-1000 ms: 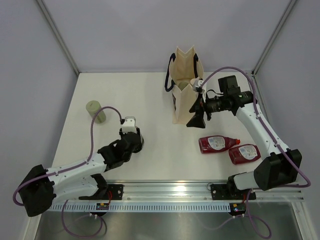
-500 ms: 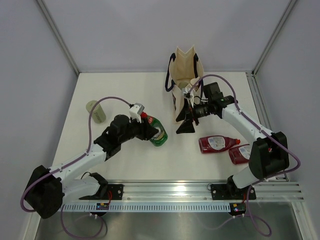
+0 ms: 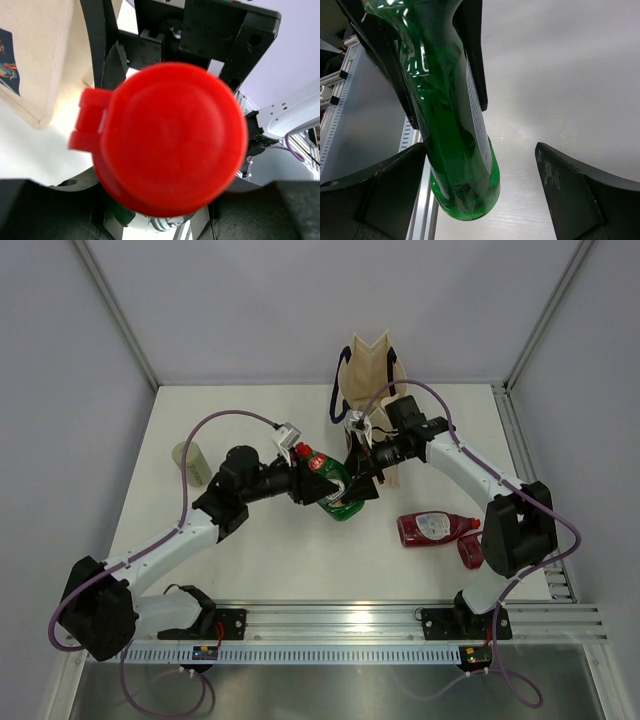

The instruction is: Place the personal care products into the canvas bag

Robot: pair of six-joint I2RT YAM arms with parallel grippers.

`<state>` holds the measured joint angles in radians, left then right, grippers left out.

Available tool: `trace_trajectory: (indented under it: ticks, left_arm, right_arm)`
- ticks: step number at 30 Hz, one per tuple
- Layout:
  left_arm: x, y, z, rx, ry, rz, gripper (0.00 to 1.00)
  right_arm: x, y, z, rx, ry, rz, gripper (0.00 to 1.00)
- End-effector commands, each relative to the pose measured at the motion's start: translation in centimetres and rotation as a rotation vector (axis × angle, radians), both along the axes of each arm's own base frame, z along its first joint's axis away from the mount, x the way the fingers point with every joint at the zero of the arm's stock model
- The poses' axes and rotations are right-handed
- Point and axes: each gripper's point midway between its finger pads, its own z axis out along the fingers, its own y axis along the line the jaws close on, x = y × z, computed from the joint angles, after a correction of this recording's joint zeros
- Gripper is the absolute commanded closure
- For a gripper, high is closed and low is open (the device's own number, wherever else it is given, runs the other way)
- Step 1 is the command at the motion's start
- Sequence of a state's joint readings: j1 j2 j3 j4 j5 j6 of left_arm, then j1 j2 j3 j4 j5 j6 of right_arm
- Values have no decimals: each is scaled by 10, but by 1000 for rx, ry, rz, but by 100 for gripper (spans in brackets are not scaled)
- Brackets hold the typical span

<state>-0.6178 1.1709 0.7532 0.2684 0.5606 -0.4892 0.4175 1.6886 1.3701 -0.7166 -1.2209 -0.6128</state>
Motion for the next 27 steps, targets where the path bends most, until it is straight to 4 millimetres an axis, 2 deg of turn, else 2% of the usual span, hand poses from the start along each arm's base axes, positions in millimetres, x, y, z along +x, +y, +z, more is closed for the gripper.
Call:
trace_trajectory:
  ticks: [1,4,6,7,9,10,13,18,21,22,23,24,27]
  left_arm:
    - [-1,-9,80,-184,-201,-61,100]
    - [3,-9,80,-207,-197,-50,100]
    - [6,-10,81,-220,-192,-39,100]
    - [9,-10,81,-227,-197,-35,100]
    - [10,-11,82,-248,-188,-29,100]
    - [12,-11,84,-262,-197,-24,100]
    - [14,-10,84,-278,-196,-13,100]
    - [14,-6,83,-277,-193,-4,100]
    - [14,-3,79,-259,-185,7,100]
    - [15,0,78,-256,-185,15,100]
    - [17,2,77,-252,-185,24,100]
    - [16,5,76,-248,-181,31,100]
    - [17,12,74,-228,-179,58,96]
  right_arm:
    - [-16,8,19,66,-12,81,3]
    - [-37,14,26,122,-6,169,13]
    - [-43,16,25,131,19,193,19]
    - [-50,17,27,128,46,209,25]
    - [-52,19,26,144,51,230,32]
    - [-53,19,28,142,62,232,38]
    - [-55,18,25,129,87,237,44]
    - [-56,15,19,100,82,230,65]
    - [-52,15,15,62,80,201,80]
    - [-45,17,14,45,71,175,84]
    - [-43,17,13,35,67,161,89]
    - [-37,20,14,43,23,144,100]
    - [-28,21,17,22,-3,85,100]
